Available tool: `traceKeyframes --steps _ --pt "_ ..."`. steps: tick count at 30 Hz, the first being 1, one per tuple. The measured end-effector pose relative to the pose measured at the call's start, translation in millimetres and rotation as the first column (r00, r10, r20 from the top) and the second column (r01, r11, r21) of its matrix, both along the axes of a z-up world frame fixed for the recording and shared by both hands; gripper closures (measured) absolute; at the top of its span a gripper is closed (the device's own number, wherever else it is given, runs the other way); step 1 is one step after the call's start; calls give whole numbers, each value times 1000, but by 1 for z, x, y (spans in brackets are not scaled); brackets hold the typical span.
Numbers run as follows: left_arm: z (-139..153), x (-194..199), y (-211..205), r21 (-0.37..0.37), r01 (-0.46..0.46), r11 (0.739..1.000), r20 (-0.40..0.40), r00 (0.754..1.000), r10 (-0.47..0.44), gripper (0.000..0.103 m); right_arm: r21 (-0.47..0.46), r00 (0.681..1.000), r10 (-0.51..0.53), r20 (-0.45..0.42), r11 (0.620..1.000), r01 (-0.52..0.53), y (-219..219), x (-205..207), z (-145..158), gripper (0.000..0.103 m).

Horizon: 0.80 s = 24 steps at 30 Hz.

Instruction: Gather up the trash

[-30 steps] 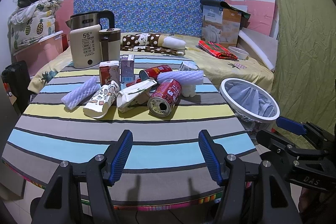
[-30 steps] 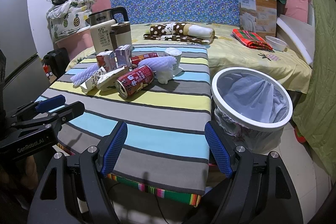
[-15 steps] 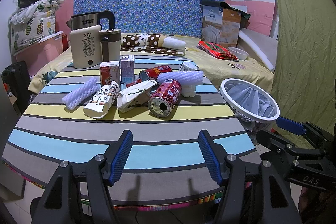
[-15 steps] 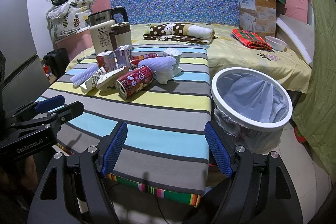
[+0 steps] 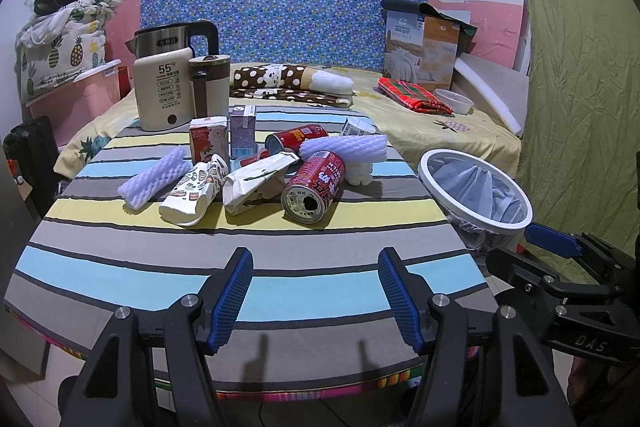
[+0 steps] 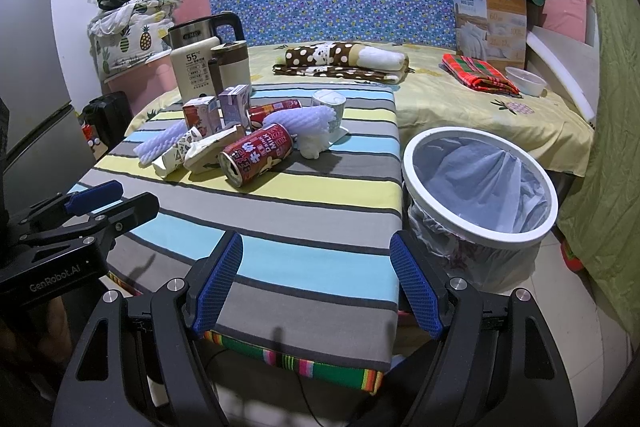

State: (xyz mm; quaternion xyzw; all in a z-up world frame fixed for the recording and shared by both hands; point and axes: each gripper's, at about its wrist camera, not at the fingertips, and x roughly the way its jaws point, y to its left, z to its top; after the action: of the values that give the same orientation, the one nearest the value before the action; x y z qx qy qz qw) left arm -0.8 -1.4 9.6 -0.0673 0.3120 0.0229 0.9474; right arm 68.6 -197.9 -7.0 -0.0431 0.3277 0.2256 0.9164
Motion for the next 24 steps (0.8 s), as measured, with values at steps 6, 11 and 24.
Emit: traceKeyframes --steps 6,11,24 --pt "1 0 0 -2 0 1000 0 1000 0 38 0 1000 0 0 1000 0 0 0 0 26" --pt "0 1 1 -15 -2 1000 -4 1000 2 38 -1 1000 1 -3 1000 -1 -1 1 -1 26" --pt "-14 11 9 13 -14 1000 -20 1000 14 38 -9 1000 12 -28 1000 -12 6 11 -7 26"
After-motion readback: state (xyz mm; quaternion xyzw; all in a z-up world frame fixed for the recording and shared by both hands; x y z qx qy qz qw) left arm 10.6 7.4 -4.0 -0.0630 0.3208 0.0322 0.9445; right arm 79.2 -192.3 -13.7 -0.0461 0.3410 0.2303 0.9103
